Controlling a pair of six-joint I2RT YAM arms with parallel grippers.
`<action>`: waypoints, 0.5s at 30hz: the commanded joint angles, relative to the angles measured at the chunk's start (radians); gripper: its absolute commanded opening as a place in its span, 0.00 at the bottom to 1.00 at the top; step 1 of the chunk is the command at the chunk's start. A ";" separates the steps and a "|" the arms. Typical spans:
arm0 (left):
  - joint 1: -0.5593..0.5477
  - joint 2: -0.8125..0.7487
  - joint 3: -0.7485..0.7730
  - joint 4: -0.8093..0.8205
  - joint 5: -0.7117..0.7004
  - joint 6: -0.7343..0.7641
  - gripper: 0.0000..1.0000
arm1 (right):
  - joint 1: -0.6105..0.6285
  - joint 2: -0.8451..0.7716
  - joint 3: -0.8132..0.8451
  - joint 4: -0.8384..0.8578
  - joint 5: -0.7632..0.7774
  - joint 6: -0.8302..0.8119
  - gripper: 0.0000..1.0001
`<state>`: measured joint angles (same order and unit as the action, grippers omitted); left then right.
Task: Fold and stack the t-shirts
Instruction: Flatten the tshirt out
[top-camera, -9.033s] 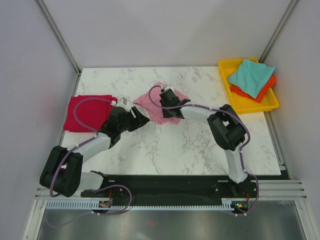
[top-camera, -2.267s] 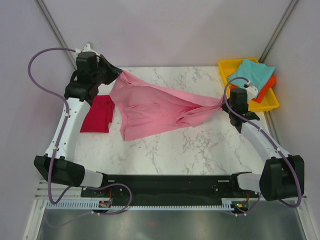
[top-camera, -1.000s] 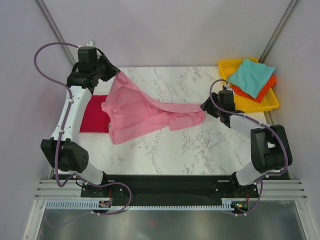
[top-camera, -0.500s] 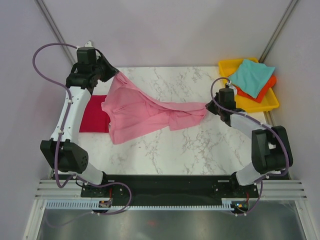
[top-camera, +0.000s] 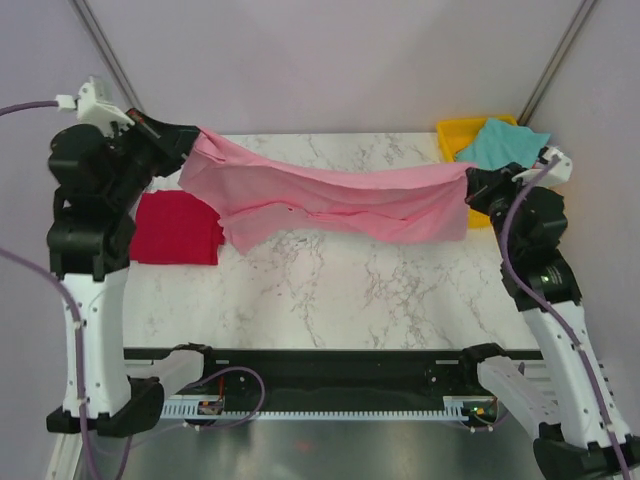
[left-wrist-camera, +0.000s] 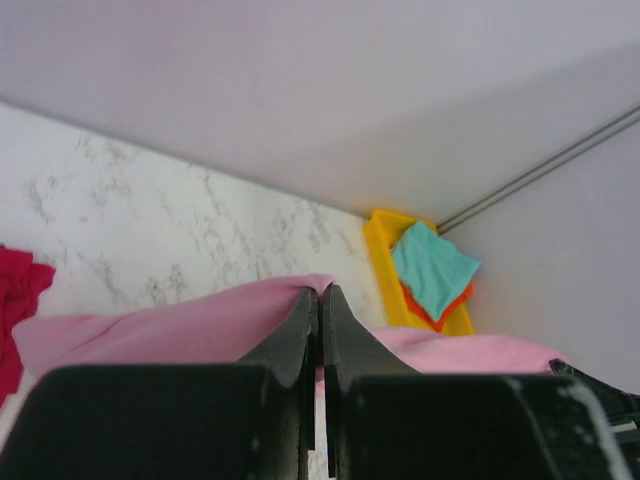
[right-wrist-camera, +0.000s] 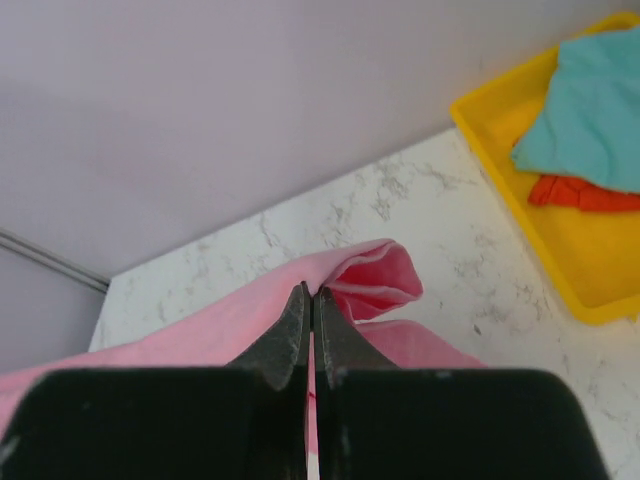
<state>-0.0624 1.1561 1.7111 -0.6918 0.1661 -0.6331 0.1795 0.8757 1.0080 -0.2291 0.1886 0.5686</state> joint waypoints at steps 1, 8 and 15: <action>0.006 -0.085 0.144 -0.058 0.033 0.044 0.02 | 0.000 -0.127 0.128 -0.188 0.035 -0.067 0.00; 0.006 -0.194 0.280 -0.124 0.085 0.015 0.02 | -0.002 -0.294 0.216 -0.322 0.032 -0.064 0.00; 0.006 -0.182 0.197 -0.117 0.089 0.004 0.02 | 0.000 -0.382 0.135 -0.355 0.086 -0.032 0.01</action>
<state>-0.0620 0.8970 1.9602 -0.7834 0.2356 -0.6285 0.1795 0.4919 1.1820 -0.5346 0.2108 0.5274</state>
